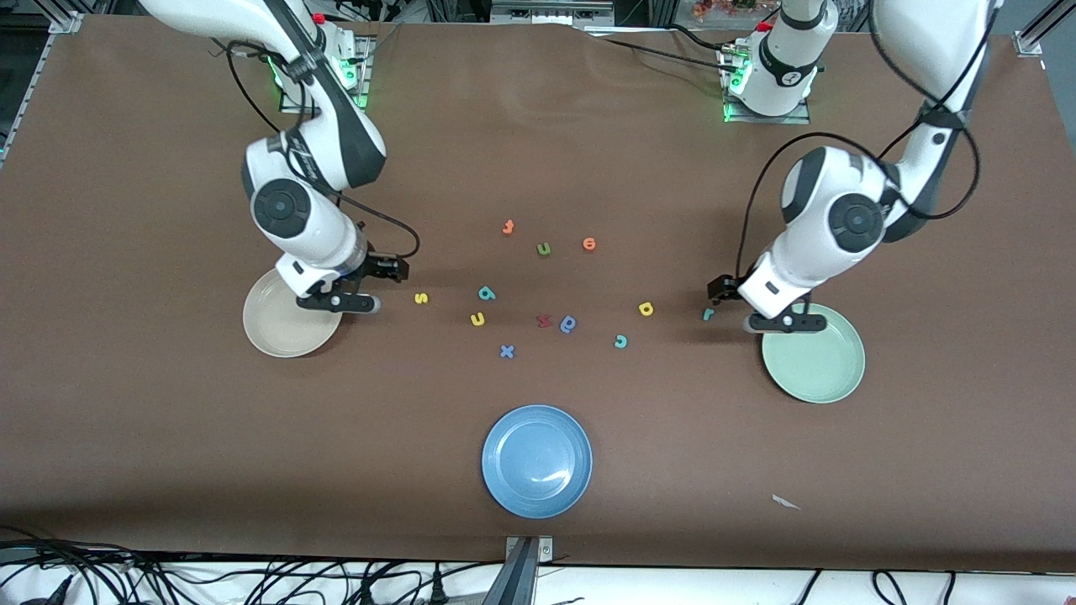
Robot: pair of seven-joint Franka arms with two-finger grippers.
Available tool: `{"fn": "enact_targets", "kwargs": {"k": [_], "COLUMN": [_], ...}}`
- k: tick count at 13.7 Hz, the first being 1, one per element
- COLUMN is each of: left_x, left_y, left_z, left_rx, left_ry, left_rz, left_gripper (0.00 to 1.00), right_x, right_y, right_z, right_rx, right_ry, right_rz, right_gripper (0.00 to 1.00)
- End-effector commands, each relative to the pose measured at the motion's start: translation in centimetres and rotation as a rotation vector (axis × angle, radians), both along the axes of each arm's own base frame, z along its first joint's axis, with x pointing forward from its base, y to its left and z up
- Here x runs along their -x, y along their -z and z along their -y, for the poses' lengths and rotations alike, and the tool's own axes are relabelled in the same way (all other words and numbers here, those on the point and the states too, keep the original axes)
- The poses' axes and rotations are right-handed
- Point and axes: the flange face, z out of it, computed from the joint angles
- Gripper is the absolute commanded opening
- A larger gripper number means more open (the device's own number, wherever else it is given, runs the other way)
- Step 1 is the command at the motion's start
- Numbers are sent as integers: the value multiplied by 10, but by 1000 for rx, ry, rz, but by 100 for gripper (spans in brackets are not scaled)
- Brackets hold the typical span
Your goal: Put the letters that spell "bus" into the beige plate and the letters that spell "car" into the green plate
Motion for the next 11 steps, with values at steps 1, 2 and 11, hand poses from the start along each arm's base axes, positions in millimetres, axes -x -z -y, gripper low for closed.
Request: {"fn": "enact_targets", "kwargs": {"k": [1, 2, 11], "left_x": [1, 0, 10], "left_y": [34, 43, 92], "left_z": [19, 20, 30], "left_rx": [-17, -23, -90], "left_ry": [59, 73, 94], "left_rz": [11, 18, 37], "left_gripper": [100, 100, 92], "right_x": [0, 4, 14], "right_y": [34, 45, 86], "right_z": [-14, -21, -37], "right_rx": [-18, -27, -56], "right_ry": [25, 25, 47], "right_rz": [32, 44, 92], "right_gripper": [69, 65, 65]}}
